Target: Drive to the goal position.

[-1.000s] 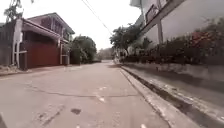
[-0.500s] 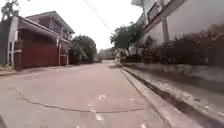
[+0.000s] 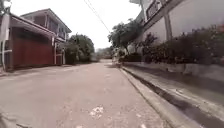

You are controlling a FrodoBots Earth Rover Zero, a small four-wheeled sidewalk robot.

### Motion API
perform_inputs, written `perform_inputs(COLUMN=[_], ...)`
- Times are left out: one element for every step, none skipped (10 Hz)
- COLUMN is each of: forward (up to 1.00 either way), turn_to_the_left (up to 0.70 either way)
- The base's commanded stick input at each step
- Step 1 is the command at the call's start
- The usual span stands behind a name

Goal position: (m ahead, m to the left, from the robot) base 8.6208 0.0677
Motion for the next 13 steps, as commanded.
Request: perform_inputs(forward=[1.00,1.00,1.00,1.00,1.00,1.00,1.00,1.00,1.00,1.00,1.00,1.00,1.00], turn_to_the_left=[0.00,0.00,0.00,0.00,0.00,0.00,0.00,0.02,0.02,0.02,0.02,0.01,0.02])
